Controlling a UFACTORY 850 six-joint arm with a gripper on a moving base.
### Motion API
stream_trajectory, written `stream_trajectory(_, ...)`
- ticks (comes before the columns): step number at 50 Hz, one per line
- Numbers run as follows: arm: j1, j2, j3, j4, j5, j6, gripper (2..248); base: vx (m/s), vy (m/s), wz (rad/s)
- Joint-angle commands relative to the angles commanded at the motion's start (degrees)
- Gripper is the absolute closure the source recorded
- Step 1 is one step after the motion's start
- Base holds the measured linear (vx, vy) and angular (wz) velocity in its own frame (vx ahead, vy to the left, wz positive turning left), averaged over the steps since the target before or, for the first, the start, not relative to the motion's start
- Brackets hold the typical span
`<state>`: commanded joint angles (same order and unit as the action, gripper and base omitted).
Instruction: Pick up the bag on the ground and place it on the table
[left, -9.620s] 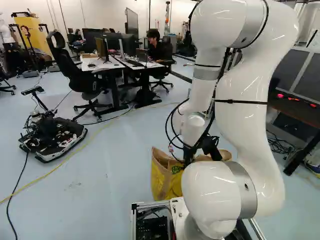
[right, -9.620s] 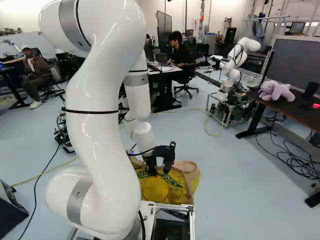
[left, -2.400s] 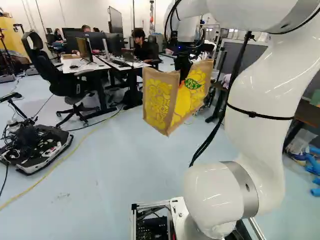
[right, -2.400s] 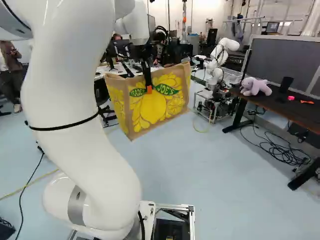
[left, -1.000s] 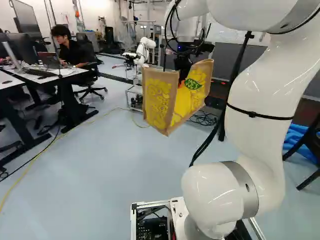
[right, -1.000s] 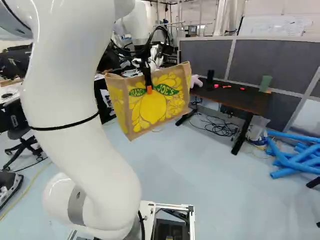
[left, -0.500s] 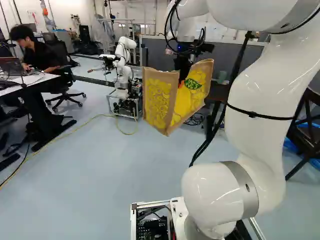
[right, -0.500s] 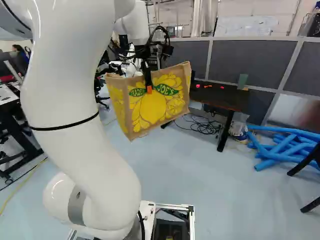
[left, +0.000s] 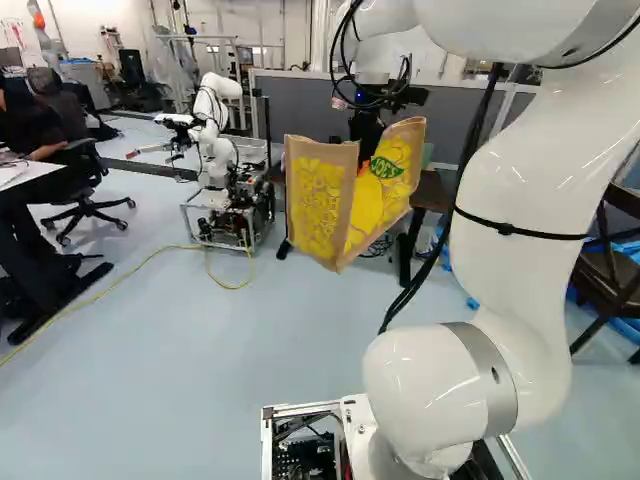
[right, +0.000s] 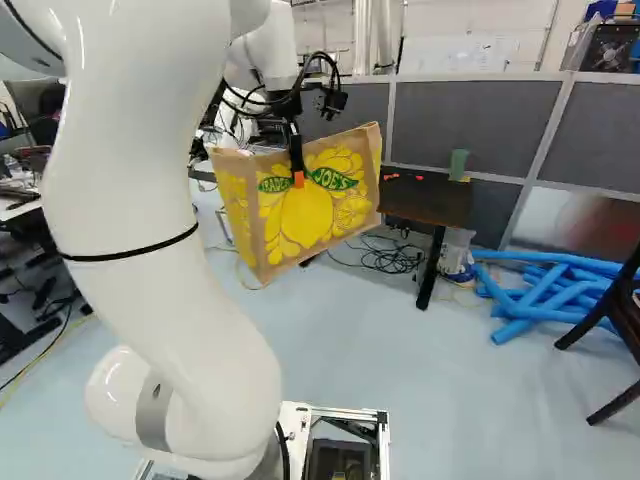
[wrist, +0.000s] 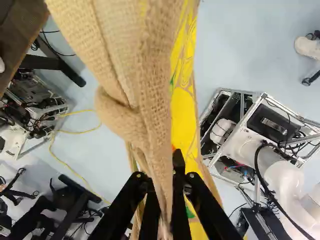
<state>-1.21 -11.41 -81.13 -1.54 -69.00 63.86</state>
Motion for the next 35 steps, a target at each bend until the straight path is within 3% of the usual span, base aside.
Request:
stream_trajectory(16, 0.0, 0.0, 0.0, 0.0, 0.0, 0.0, 228, 0.248, -0.003, -0.024)
stream_trajectory(35, 0.0, 0.0, 0.0, 0.0, 0.0, 0.0, 228, 0.234, -0.048, -0.251)
